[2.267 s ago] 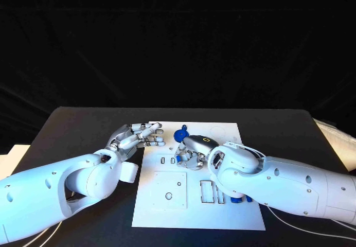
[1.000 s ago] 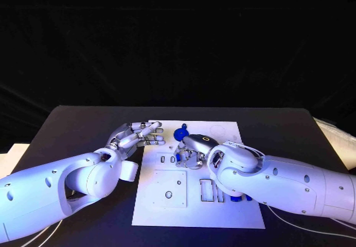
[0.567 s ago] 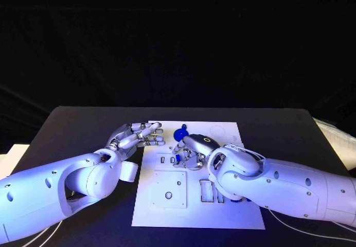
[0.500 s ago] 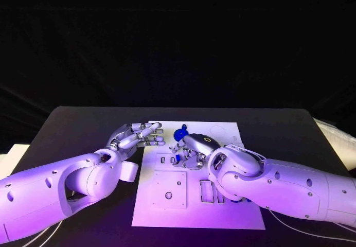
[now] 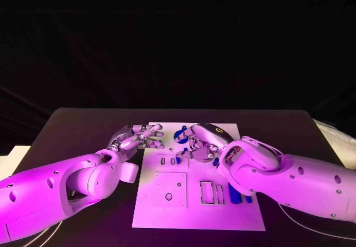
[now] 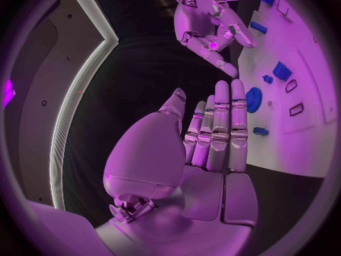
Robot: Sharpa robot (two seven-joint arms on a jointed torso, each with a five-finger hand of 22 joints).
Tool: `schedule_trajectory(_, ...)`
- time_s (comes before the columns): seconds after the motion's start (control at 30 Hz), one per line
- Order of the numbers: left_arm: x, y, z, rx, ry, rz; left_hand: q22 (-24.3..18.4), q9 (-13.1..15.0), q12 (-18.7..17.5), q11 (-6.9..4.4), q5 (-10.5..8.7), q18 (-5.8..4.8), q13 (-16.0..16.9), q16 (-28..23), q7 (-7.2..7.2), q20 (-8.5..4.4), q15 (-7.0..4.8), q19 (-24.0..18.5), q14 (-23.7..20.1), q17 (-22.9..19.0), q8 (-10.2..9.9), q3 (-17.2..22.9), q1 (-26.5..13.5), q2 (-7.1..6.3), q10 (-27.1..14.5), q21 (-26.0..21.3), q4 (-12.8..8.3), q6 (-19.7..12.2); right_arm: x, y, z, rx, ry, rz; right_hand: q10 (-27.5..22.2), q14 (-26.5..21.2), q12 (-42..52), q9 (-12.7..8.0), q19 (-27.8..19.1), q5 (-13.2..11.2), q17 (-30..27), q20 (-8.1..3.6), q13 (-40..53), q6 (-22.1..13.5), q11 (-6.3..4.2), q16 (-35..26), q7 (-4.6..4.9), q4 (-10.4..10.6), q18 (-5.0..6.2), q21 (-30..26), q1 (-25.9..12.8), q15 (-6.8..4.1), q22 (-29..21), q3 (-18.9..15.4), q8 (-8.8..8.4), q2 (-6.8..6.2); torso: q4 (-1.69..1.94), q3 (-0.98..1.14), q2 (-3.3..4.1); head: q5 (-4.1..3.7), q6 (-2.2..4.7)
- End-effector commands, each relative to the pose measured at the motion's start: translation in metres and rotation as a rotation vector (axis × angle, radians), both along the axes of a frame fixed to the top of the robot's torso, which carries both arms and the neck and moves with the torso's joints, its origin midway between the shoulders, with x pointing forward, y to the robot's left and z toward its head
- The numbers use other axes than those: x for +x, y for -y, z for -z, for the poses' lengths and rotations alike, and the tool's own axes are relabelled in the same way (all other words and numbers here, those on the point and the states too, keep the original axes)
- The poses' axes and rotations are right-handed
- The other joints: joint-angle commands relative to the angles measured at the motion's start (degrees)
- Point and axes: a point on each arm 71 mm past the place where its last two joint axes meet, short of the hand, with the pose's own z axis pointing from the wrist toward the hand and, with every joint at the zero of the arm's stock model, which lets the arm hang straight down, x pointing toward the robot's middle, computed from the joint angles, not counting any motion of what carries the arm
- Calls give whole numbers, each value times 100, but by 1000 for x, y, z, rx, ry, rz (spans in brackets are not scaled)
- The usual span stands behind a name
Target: Assemble the parts on the task board
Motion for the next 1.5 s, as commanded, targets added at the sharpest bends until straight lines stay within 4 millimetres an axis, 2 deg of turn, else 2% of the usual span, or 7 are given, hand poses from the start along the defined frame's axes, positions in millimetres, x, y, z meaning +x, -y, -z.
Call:
schedule_trajectory(0.03, -1, 0, 5, 145, -57, 37, 231, 18, 209, -152, -9, 62, 128, 631, -84, -170, -161, 419, 458, 398, 69, -39, -59, 8, 309, 404, 26, 100, 3, 14, -17, 138, -67, -71, -46, 369, -70, -2, -65, 63, 415, 14, -67, -57, 17, -62, -1, 6, 56, -64, 121, 33, -77, -17, 10, 55, -7, 28, -73, 33, -23)
schedule_trajectory(0.13, 0, -2, 7, 283, -114, 91, 697, 39, 619, -300, -16, 54, 457, 2815, -212, -371, -261, 689, 662, 2390, 177, -133, -194, -39, 550, 1094, 130, 163, 12, 38, -31, 199, -123, -28, -81, 354, -97, 0, -112, 204, 354, 14, -102, -54, 20, -104, 7, -9, 71, -100, 239, 33, -145, 22, 18, 166, -25, 49, -141, 64, -60)
schedule_trajectory(0.23, 4, -2, 5, 452, -171, 174, 2624, 112, 1307, -461, 57, -245, 1006, 4943, -337, -402, -464, 1023, 848, 4505, 409, -543, -859, -1, 698, 2880, 682, 261, 20, 62, -43, 263, -158, 25, -47, 325, -26, 9, -138, 452, 222, 7, -66, 6, 16, -189, 10, -58, 81, -126, 397, 24, -190, 133, 46, 331, -44, 58, -203, 53, -80)
schedule_trajectory(0.47, 13, 2, -3, 846, -207, 294, 4964, 492, 3053, -620, -133, -457, 2479, 6828, -565, -609, -579, 1205, 1173, 6656, 1122, -1263, -1167, 179, 503, 4876, 939, 555, 32, 103, -57, 354, -186, 133, -24, 296, 29, 8, -210, 555, 97, 4, -33, 23, 13, -270, 13, -85, 105, -180, 437, 24, -299, 157, 48, 347, -116, 93, -295, 103, -120)
schedule_trajectory(0.53, 17, 6, -6, 931, -203, 306, 5604, 752, 4135, -655, -111, -534, 3545, 7138, -681, -672, -647, 1333, 1284, 7061, 1479, -1447, -1101, 253, 505, 5386, 930, 521, 34, 109, -57, 362, -190, 151, -27, 295, 25, 8, -216, 558, 90, 4, -37, 23, 13, -275, 13, -86, 107, -185, 436, 24, -309, 155, 48, 345, -124, 99, -307, 112, -125)
schedule_trajectory(0.83, 40, 29, -17, 1189, -136, 335, 6665, 1413, 5547, -818, -142, -714, 5047, 7164, -796, -754, -748, 1659, 1294, 7097, 2270, -1873, -1337, 476, 767, 6119, 955, 337, 37, 117, -56, 348, -202, 177, -42, 282, 1, 6, -253, 567, 36, 4, -60, 21, 17, -311, 18, -82, 119, -213, 418, 26, -365, 141, 44, 330, -128, 124, -358, 126, -172)
schedule_trajectory(1.5, 66, 79, -15, 1366, -107, 468, 7116, 2092, 5797, -847, -140, -806, 5347, 7164, -831, -802, -781, 1861, 1294, 7097, 2904, -2169, -1260, 660, 734, 6385, 951, -112, 40, 113, -52, 311, -216, 180, -48, 267, -6, 5, -292, 580, -23, 5, -72, 23, 18, -352, 18, -75, 131, -245, 400, 28, -425, 126, 42, 321, -120, 137, -348, 145, -255)
